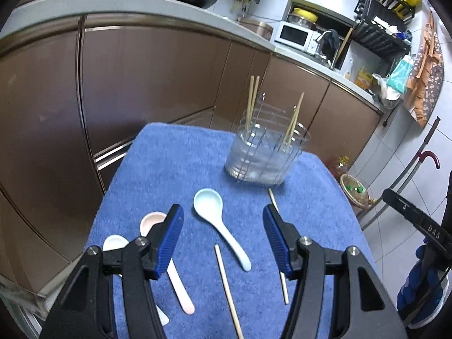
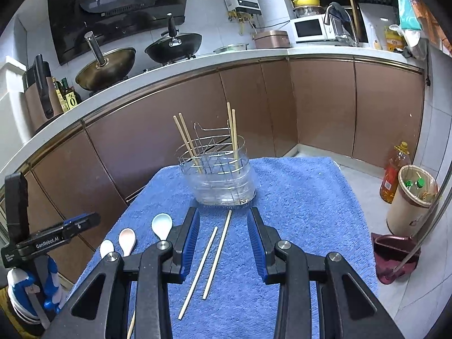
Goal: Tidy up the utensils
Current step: 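Withdraw both open tools from the holder back over the towel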
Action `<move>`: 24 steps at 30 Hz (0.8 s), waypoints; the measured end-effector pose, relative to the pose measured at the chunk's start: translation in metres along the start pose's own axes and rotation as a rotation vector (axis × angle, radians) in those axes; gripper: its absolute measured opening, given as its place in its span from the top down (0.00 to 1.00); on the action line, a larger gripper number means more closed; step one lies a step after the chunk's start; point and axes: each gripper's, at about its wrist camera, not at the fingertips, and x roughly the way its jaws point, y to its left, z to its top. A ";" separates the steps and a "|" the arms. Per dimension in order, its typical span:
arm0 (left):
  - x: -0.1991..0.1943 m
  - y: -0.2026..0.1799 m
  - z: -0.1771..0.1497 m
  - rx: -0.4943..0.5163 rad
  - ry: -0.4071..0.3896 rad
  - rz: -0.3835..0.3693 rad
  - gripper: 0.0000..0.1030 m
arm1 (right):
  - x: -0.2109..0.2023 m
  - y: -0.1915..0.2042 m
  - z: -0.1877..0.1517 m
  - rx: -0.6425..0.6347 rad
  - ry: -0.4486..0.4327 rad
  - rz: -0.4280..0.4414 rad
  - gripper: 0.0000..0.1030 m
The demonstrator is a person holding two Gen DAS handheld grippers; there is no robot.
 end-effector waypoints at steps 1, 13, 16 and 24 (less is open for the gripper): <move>0.000 0.000 -0.002 0.002 0.004 -0.001 0.46 | 0.001 -0.001 -0.001 0.003 0.004 -0.001 0.68; 0.007 -0.021 -0.014 0.086 0.012 0.020 0.46 | 0.013 -0.005 -0.010 0.019 0.047 -0.003 0.68; 0.008 -0.022 -0.014 0.090 0.015 0.020 0.46 | 0.014 -0.005 -0.010 0.021 0.049 -0.001 0.68; 0.009 -0.030 -0.015 0.131 0.011 0.028 0.46 | 0.014 -0.008 -0.013 0.028 0.053 -0.004 0.68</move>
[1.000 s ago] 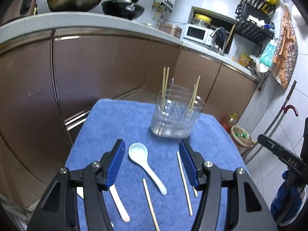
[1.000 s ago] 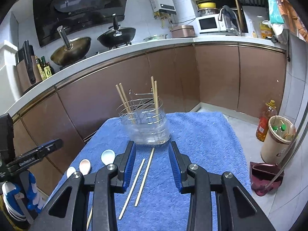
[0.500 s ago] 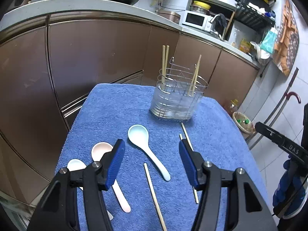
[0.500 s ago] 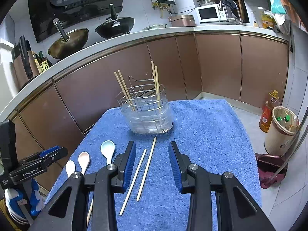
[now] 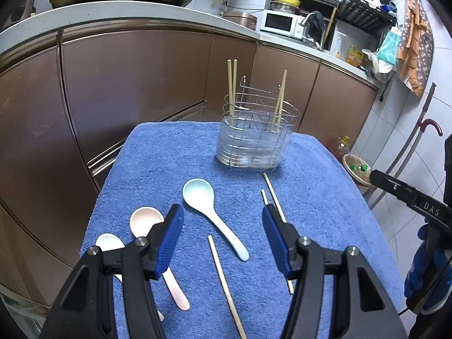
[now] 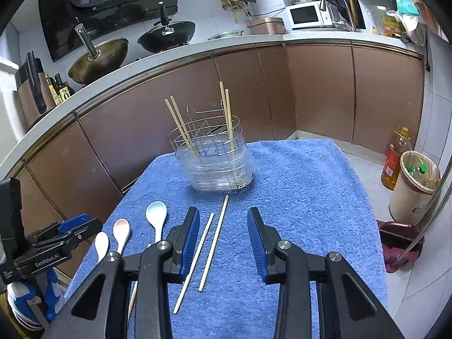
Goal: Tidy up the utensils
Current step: 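Withdraw both open tools from the holder back over the towel, then lower the left tool around the pink spoon handle while the right tool approaches chopsticks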
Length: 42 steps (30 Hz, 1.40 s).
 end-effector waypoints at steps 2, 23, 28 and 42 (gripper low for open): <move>0.000 -0.003 0.000 0.009 0.001 0.005 0.46 | 0.001 -0.001 -0.001 0.002 0.003 -0.001 0.68; 0.011 -0.006 -0.007 0.061 0.025 0.057 0.46 | 0.015 0.000 -0.004 -0.008 0.049 -0.003 0.68; 0.015 -0.002 -0.008 0.062 0.031 0.074 0.46 | 0.016 -0.003 -0.006 -0.008 0.057 -0.006 0.68; 0.010 0.078 0.006 -0.180 0.076 -0.037 0.46 | 0.035 0.001 -0.011 -0.009 0.136 0.057 0.68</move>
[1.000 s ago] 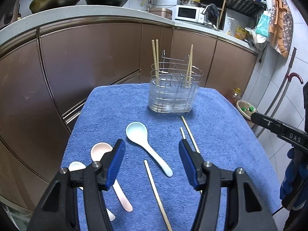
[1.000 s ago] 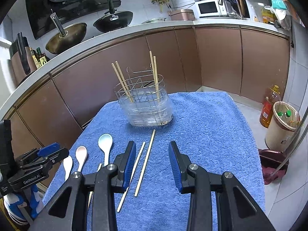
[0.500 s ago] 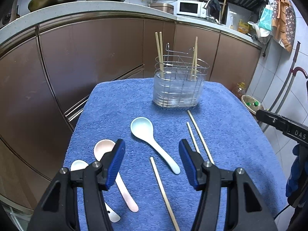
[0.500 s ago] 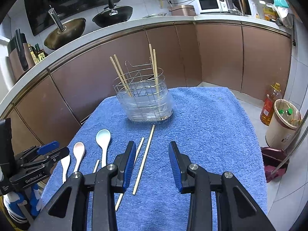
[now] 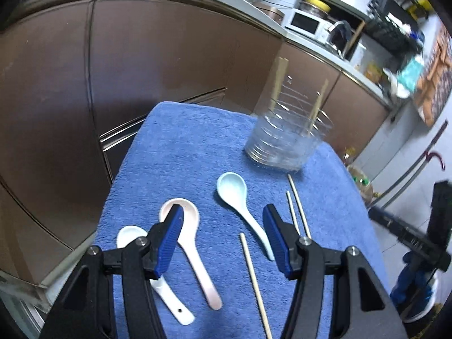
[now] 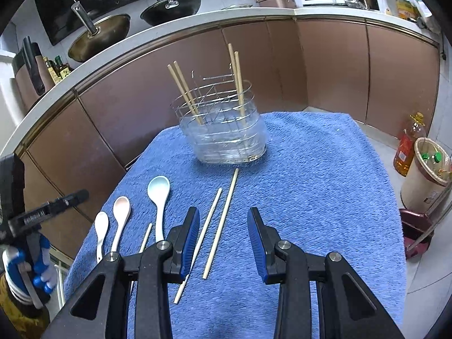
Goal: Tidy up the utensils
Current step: 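Lower the left tool around the pink spoon handle while the right tool approaches chopsticks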
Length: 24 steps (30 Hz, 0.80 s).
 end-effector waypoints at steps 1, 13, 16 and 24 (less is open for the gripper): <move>-0.001 0.007 0.002 -0.016 0.001 -0.001 0.46 | 0.002 0.001 0.000 -0.002 0.005 0.002 0.68; 0.041 0.054 0.006 -0.133 0.133 -0.041 0.60 | 0.030 0.020 -0.007 -0.054 0.100 0.054 0.71; 0.051 0.057 0.008 -0.111 0.148 -0.046 0.65 | 0.036 0.024 -0.008 -0.062 0.120 0.062 0.72; 0.081 0.064 0.011 -0.076 0.226 -0.035 0.75 | 0.055 0.041 -0.005 -0.112 0.164 0.081 0.73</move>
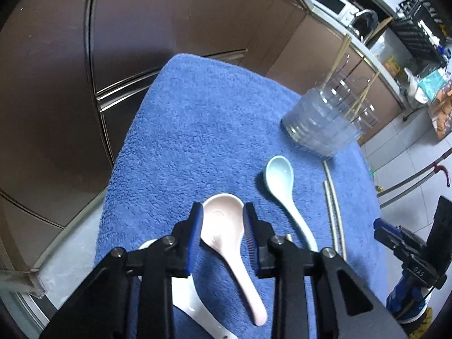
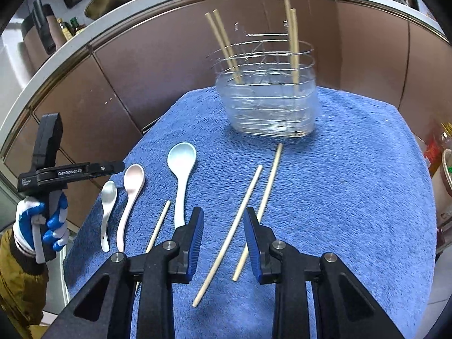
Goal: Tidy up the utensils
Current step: 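Lower the left tool around the pink spoon handle while the right tool approaches chopsticks, then close the left tool on the pink spoon while the right tool closes on a chopstick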
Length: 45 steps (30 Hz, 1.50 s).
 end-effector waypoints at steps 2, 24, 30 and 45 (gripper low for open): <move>0.008 0.002 0.002 0.011 0.024 0.005 0.78 | 0.005 0.001 0.002 -0.007 0.011 0.003 0.73; 0.034 0.008 0.015 0.053 0.114 -0.062 0.85 | 0.097 -0.040 0.060 0.134 0.258 -0.029 0.82; 0.045 0.000 0.022 0.105 0.154 -0.065 0.85 | 0.113 -0.042 0.069 0.143 0.292 -0.051 0.84; 0.068 -0.009 0.026 0.150 0.220 -0.101 0.88 | 0.129 -0.036 0.077 0.102 0.331 -0.066 0.89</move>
